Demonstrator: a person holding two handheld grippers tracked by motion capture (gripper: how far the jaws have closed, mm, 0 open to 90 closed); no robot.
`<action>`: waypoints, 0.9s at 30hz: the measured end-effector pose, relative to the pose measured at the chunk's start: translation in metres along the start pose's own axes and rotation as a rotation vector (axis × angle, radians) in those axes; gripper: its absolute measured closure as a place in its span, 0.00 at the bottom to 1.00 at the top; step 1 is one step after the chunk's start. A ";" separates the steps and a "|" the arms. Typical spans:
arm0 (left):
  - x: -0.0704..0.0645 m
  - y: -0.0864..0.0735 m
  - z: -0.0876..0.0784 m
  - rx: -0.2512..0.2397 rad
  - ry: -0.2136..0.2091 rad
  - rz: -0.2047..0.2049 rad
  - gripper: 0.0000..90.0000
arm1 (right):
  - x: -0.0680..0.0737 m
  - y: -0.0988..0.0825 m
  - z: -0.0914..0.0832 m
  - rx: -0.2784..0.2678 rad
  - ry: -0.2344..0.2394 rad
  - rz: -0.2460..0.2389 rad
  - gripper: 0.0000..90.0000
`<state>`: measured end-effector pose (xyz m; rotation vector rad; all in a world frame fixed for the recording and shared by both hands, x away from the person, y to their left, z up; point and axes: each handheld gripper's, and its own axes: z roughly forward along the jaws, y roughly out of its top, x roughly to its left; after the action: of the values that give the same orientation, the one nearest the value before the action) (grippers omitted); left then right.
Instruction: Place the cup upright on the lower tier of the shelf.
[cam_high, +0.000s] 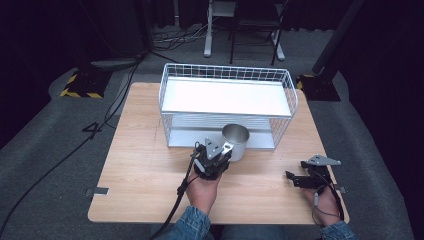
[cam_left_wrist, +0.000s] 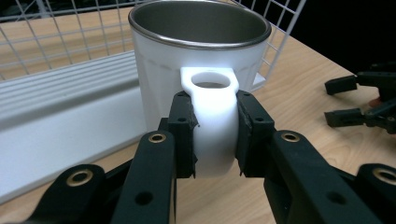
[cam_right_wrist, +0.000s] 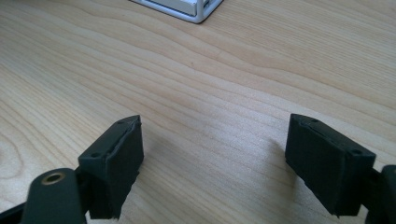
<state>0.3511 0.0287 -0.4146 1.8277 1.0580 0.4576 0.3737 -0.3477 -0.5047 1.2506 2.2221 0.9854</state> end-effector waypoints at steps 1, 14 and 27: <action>0.002 0.001 0.000 -0.003 0.006 0.001 0.80 | 0.000 0.000 0.000 0.000 0.000 0.001 0.22; 0.018 0.014 0.017 -0.056 0.084 -0.034 0.80 | 0.000 0.000 0.000 0.000 0.000 0.000 0.22; 0.036 0.018 0.040 -0.115 0.156 -0.085 0.80 | 0.000 0.000 0.000 0.000 0.002 -0.001 0.22</action>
<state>0.4068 0.0337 -0.4234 1.6596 1.1860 0.6056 0.3737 -0.3478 -0.5047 1.2487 2.2240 0.9862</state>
